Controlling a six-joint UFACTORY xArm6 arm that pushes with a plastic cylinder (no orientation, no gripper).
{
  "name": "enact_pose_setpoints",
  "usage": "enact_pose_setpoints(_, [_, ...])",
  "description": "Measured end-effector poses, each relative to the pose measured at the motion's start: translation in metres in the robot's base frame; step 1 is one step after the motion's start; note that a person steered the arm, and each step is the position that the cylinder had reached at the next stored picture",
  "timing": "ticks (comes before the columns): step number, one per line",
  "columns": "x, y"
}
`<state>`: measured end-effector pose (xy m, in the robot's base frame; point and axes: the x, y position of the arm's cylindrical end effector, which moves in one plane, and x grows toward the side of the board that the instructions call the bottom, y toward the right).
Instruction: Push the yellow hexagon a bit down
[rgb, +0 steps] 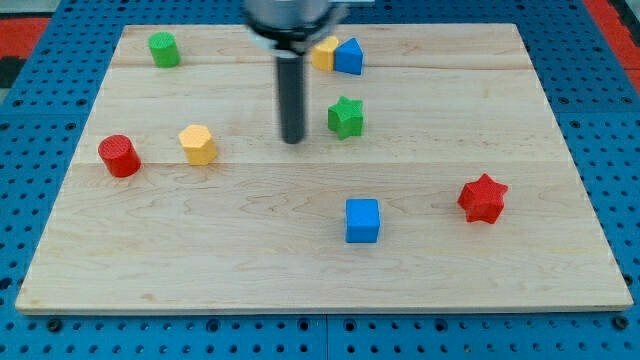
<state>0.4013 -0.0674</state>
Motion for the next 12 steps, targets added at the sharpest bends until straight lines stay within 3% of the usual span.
enact_pose_setpoints(1, [0.0, -0.061])
enact_pose_setpoints(3, [0.023, -0.093])
enact_pose_setpoints(4, [0.023, -0.092])
enact_pose_setpoints(5, [-0.003, -0.075])
enact_pose_setpoints(6, [-0.001, -0.121])
enact_pose_setpoints(8, [0.067, -0.126])
enact_pose_setpoints(12, [0.08, -0.126])
